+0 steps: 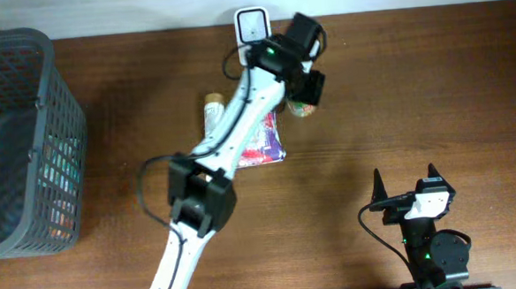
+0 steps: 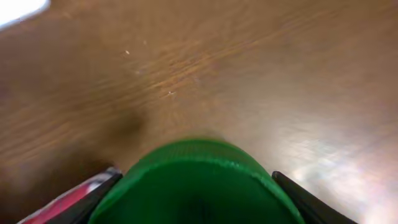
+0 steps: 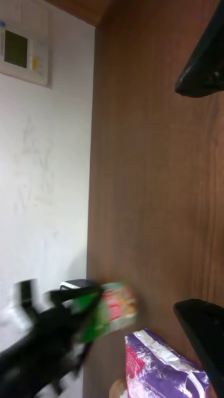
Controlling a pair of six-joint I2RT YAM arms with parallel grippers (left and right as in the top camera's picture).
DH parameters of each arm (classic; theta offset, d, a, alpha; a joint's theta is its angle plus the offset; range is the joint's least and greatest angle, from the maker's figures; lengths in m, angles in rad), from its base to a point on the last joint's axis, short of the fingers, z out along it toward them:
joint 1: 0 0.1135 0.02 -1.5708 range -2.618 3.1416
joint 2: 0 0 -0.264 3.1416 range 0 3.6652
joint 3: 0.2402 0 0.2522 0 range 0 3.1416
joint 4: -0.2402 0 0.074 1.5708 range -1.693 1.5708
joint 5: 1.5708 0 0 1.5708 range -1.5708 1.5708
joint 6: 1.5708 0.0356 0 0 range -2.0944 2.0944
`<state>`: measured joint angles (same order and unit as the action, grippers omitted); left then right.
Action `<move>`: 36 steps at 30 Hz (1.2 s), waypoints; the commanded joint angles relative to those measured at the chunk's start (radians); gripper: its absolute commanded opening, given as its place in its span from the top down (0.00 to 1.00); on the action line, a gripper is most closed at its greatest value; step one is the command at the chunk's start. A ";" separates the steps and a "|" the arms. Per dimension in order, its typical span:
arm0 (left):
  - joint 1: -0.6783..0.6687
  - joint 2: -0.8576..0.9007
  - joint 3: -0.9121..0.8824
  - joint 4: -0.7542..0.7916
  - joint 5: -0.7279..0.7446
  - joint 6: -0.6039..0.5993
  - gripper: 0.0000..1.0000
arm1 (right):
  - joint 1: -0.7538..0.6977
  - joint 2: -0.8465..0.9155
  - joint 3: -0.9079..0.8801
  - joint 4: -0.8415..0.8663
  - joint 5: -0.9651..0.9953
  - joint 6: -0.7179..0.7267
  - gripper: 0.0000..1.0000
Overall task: Scan the item barcode
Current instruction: 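Place the green-lidded jar right of the tissue pack and release, then grasp the mint-green toilet tissue wipes pack in the basket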
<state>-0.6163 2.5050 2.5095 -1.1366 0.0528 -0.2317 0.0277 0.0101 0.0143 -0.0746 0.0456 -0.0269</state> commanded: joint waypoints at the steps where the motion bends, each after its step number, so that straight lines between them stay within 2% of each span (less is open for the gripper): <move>1: -0.017 0.072 0.007 0.011 -0.084 -0.003 0.29 | -0.005 -0.006 -0.009 -0.003 0.011 0.006 0.01; 2: -0.017 0.097 0.007 0.011 -0.084 -0.003 0.25 | -0.005 -0.006 -0.009 -0.003 0.011 0.006 0.01; 4: -0.016 0.098 0.013 0.007 -0.084 -0.003 0.01 | -0.005 -0.006 -0.009 -0.003 0.011 0.006 0.01; 7: 0.008 0.035 0.134 -0.060 -0.083 -0.003 0.01 | -0.005 -0.006 -0.009 -0.003 0.011 0.006 0.01; 10: 0.111 -0.156 0.404 -0.188 -0.084 0.002 0.01 | -0.005 -0.006 -0.009 -0.003 0.011 0.006 0.01; 13: 0.299 -0.362 0.513 -0.344 -0.084 0.002 0.01 | -0.005 -0.006 -0.009 -0.003 0.011 0.006 0.01; 15: 0.516 -0.487 0.513 -0.447 -0.088 0.002 0.01 | -0.005 -0.006 -0.009 -0.003 0.011 0.006 0.01; 18: 0.820 -0.541 0.513 -0.551 -0.087 0.002 0.01 | -0.005 -0.006 -0.009 -0.003 0.011 0.006 0.01; 20: 0.986 -0.539 0.492 -0.551 -0.083 0.001 0.01 | -0.005 -0.006 -0.009 -0.003 0.011 0.006 0.01; 22: 1.137 -0.538 0.416 -0.550 -0.086 0.001 0.01 | -0.005 -0.006 -0.009 -0.003 0.011 0.006 0.01; 25: 1.268 -0.536 0.234 -0.513 -0.083 0.000 0.01 | -0.005 -0.006 -0.009 -0.003 0.011 0.006 0.02; 29: 1.295 -0.536 -0.074 -0.364 -0.068 0.024 0.01 | -0.005 -0.006 -0.009 -0.003 0.011 0.006 0.01; 31: 1.295 -0.536 -0.290 -0.209 -0.077 0.151 0.01 | -0.005 -0.006 -0.009 -0.003 0.011 0.006 0.01; 32: 1.297 -0.536 -0.383 -0.159 -0.127 0.163 0.01 | -0.005 -0.006 -0.009 -0.003 0.011 0.006 0.02; 35: 1.302 -0.536 -0.506 -0.090 -0.095 0.213 0.01 | -0.005 -0.006 -0.009 -0.003 0.011 0.006 0.01; 36: 1.302 -0.534 -0.542 -0.074 -0.034 0.298 0.01 | -0.005 -0.006 -0.009 -0.003 0.011 0.006 0.02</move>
<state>0.6804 1.9747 2.0155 -1.2358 -0.0521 -0.0666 0.0277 0.0101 0.0143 -0.0750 0.0452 -0.0265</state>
